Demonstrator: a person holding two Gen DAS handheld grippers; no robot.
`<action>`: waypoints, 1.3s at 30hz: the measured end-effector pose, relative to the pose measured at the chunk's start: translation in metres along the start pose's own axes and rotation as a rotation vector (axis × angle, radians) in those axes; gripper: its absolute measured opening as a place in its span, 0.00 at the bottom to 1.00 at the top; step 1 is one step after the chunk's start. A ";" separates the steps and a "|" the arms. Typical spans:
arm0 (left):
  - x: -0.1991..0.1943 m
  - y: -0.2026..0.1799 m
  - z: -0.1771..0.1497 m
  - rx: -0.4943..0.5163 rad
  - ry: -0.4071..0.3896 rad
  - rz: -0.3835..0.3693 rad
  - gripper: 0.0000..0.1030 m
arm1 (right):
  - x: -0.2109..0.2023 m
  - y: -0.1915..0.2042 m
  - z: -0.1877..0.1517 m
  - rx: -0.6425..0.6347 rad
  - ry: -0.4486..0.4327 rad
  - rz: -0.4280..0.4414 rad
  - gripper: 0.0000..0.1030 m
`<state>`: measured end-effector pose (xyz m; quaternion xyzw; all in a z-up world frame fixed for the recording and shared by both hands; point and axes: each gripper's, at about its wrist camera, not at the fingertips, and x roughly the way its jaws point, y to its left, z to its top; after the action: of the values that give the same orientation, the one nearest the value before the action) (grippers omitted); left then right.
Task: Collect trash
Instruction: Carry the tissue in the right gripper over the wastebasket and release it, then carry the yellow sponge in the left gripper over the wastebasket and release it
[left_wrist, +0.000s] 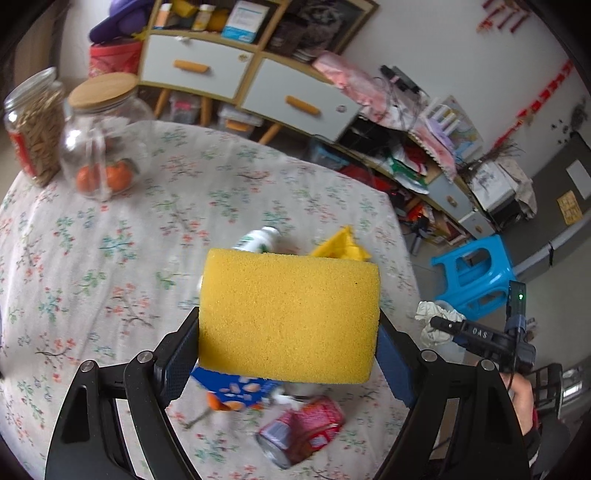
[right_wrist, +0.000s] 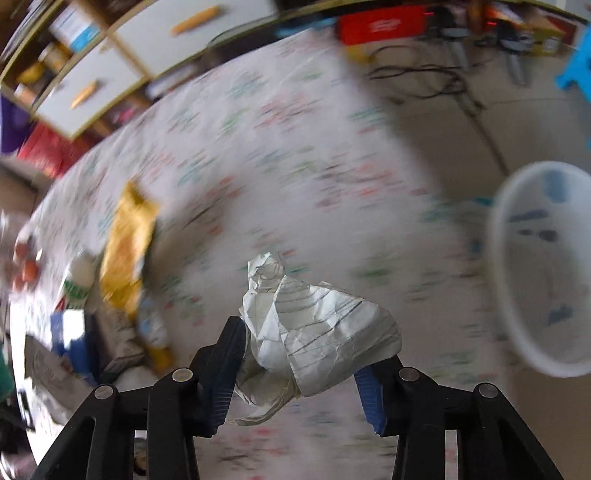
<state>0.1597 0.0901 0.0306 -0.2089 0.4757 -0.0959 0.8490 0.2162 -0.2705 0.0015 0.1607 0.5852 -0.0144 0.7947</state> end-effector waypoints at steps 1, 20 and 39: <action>0.000 -0.008 -0.002 0.014 0.000 -0.008 0.85 | -0.005 -0.019 0.003 0.040 -0.012 -0.013 0.48; 0.083 -0.146 -0.039 0.249 0.125 0.001 0.85 | -0.043 -0.210 -0.010 0.412 -0.048 -0.088 0.78; 0.199 -0.301 -0.086 0.476 0.264 -0.087 0.85 | -0.087 -0.272 -0.043 0.454 -0.063 -0.130 0.81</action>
<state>0.2025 -0.2738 -0.0278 -0.0095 0.5367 -0.2680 0.8000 0.0915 -0.5310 0.0060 0.2970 0.5510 -0.2016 0.7533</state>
